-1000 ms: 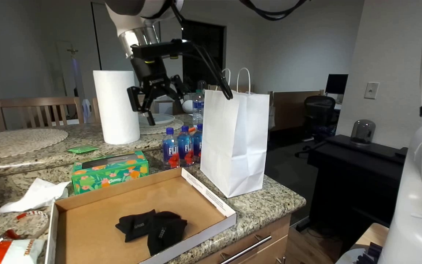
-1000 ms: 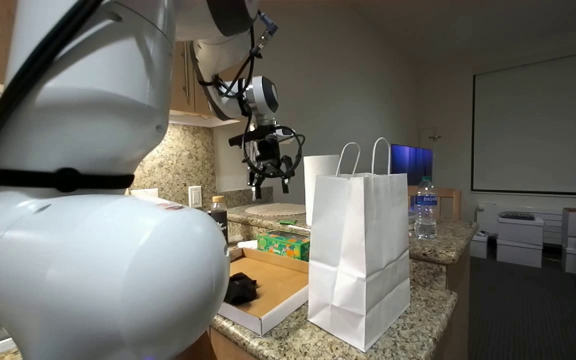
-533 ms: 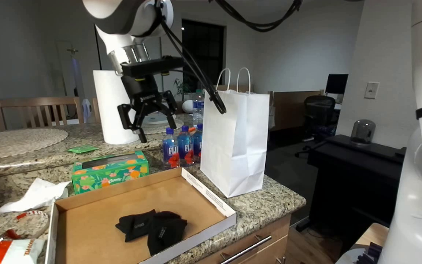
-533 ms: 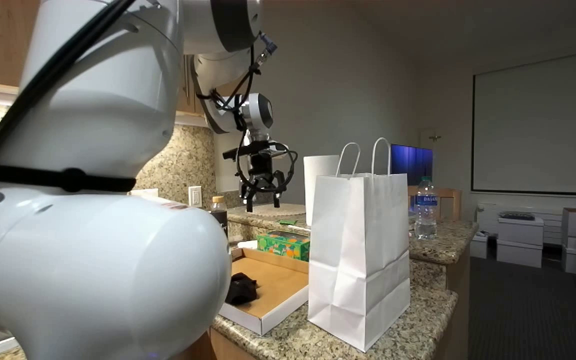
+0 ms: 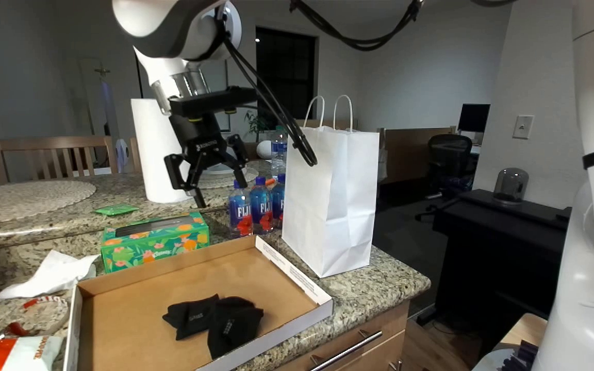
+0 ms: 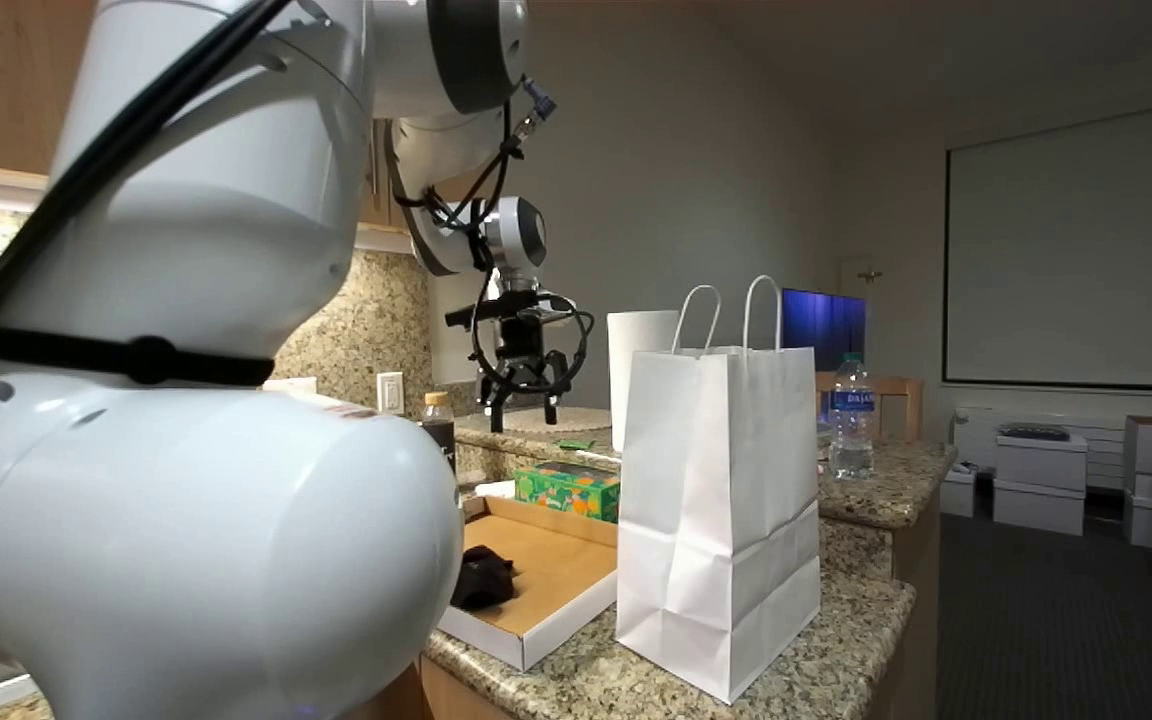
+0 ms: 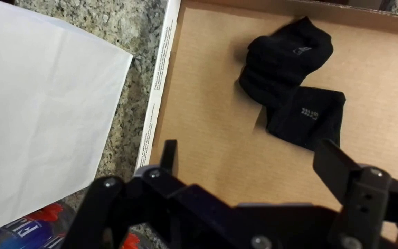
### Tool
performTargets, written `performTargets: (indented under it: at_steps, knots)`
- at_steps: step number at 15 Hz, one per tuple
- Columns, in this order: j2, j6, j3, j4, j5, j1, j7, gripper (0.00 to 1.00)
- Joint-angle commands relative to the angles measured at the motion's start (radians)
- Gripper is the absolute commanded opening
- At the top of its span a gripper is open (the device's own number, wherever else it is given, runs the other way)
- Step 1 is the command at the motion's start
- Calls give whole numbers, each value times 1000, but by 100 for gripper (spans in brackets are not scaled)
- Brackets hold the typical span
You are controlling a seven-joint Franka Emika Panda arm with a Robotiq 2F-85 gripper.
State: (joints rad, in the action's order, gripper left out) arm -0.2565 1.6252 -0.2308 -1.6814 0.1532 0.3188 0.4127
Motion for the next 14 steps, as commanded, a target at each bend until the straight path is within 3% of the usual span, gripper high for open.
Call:
performTargets:
  at_steps: [1,8,14]
  knots:
    - [5,21,8,-17,-25,6,15,100]
    - [-28,43,7,-40,-100,-4,-13,100]
    - [-1,271,15,-198,-184,4,42,100]
